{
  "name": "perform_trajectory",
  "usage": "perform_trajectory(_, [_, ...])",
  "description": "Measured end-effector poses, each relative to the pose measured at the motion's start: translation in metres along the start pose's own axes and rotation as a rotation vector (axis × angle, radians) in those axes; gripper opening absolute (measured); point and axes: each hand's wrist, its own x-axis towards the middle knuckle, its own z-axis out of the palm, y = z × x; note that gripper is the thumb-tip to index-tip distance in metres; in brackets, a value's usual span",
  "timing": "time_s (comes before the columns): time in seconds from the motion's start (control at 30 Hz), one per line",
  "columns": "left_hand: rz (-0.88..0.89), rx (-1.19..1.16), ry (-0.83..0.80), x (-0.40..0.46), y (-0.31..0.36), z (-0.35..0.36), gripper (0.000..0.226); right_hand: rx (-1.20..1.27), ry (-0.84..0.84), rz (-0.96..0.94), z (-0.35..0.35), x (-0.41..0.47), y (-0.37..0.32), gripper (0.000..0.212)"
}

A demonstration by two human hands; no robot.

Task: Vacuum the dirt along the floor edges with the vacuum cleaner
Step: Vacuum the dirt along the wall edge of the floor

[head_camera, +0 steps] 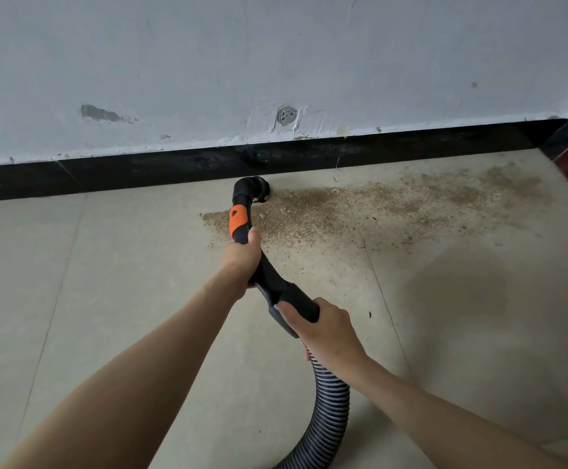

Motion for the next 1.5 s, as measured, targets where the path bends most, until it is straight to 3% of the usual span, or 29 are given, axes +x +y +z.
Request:
perform_trajectory(0.67, [0.113,0.048,-0.188,-0.001,0.027,0.088,0.041,0.197,0.183,0.108,-0.037,0.009,0.036,0.048])
perform_trajectory(0.93, [0.125,0.074,-0.277,-0.001,0.042,0.105,0.042,0.223,0.2,0.069,-0.05,0.02,0.04,0.042])
perform_trajectory(1.23, [0.114,-0.014,-0.142,-0.001,0.043,0.044,0.042,0.161,0.061,-0.054,-0.031,0.021,0.01,0.05])
perform_trajectory(1.33, [0.089,-0.061,-0.066,-0.006,0.03,0.009,0.042,0.147,-0.046,-0.075,-0.017,0.014,-0.005,0.057])
perform_trajectory(1.5, [0.013,-0.097,0.109,-0.014,0.0,-0.06,0.044,0.028,-0.308,-0.154,0.01,0.007,-0.035,0.048])
